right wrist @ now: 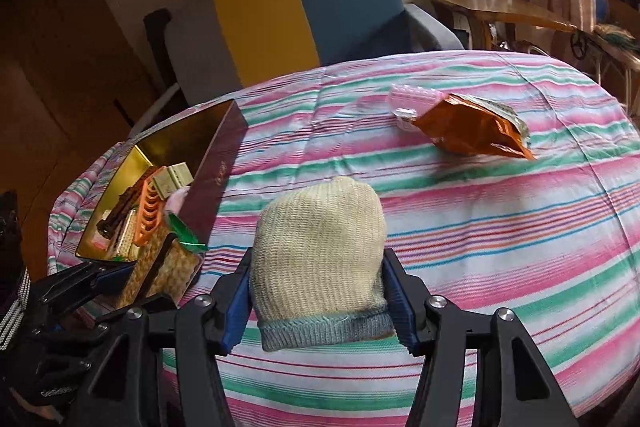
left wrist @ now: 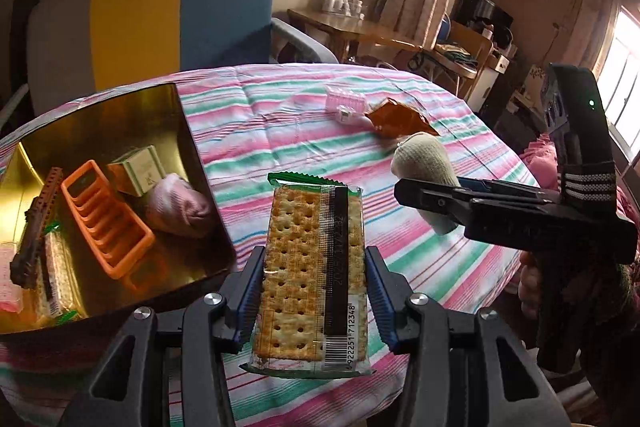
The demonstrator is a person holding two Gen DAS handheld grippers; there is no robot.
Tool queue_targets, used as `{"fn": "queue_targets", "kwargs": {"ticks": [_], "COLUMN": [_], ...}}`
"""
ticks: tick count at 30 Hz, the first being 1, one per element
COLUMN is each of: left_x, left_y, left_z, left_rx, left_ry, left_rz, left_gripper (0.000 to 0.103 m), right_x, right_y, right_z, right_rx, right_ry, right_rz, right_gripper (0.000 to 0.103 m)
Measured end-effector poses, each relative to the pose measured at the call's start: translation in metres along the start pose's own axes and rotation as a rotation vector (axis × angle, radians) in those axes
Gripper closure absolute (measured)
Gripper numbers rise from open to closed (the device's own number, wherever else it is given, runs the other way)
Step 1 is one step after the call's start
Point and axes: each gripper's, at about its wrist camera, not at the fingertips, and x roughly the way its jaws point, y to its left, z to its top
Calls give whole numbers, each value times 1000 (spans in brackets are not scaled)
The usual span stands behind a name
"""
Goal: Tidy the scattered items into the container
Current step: 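Carry the cracker pack with the left tool while the right tool carries the sock to the tray, then open the left tool to release the cracker pack while the right tool drops the sock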
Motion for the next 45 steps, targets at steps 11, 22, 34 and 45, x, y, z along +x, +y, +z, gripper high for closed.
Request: {"fn": "queue_targets", "kwargs": {"ticks": [11, 22, 34, 45], "left_x": [-37, -31, -15, -27], "left_y": [87, 167, 192, 186], "left_z": [9, 8, 5, 3], "left_rx": [-155, -267, -288, -294], "left_ry": [-95, -65, -17, -38], "left_rz": [207, 355, 402, 426], "left_gripper": [55, 55, 55, 53], "right_x": [42, 98, 142, 134], "right_y": [101, 178, 197, 195], "right_z": [39, 56, 47, 45], "right_rx": [-145, -211, -251, -233], "right_ry": [4, 73, 162, 141], "right_rz": [131, 222, 177, 209], "right_gripper": [44, 44, 41, 36]}}
